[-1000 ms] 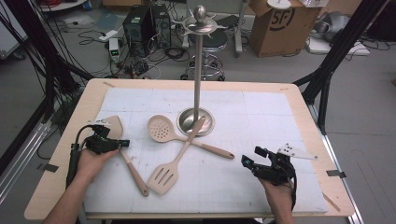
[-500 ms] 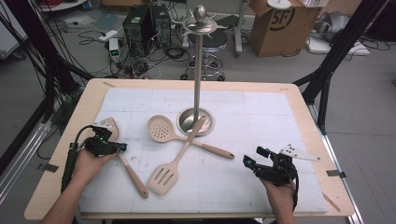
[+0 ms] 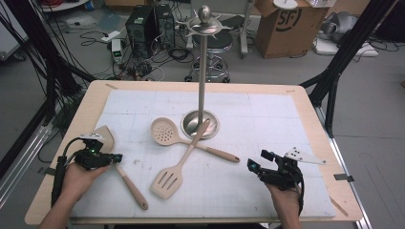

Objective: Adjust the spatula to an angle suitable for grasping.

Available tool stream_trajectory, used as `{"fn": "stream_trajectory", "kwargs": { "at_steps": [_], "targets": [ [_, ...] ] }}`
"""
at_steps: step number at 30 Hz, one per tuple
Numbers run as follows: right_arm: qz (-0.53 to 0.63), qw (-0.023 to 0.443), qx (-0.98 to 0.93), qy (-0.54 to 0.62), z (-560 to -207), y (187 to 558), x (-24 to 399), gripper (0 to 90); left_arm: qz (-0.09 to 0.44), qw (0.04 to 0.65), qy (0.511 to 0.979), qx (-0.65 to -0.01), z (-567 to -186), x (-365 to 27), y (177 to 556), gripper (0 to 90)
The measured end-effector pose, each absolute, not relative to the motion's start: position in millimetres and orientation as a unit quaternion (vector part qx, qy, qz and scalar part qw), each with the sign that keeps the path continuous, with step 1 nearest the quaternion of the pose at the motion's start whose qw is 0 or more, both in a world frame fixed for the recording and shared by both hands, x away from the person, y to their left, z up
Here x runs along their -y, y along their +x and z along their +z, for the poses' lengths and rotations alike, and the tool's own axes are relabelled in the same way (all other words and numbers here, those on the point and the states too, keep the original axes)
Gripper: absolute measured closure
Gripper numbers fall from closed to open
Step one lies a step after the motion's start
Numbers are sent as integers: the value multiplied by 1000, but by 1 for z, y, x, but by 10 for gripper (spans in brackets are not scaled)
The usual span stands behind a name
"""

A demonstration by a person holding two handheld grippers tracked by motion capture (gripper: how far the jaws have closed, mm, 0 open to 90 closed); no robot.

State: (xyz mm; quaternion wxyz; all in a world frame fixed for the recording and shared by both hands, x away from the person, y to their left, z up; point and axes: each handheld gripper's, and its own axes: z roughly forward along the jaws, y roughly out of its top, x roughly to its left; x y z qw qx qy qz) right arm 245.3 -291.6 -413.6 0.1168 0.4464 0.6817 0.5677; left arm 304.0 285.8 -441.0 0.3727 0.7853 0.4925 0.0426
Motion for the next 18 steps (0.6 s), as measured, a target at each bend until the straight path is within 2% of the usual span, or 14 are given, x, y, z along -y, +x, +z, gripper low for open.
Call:
{"fn": "stream_trajectory", "kwargs": {
  "at_steps": [18],
  "targets": [
    [565, 115, -683, 448, -415, 246, 291, 191, 45, 387, 773, -500, -443, -296, 289, 900]
  ]
}}
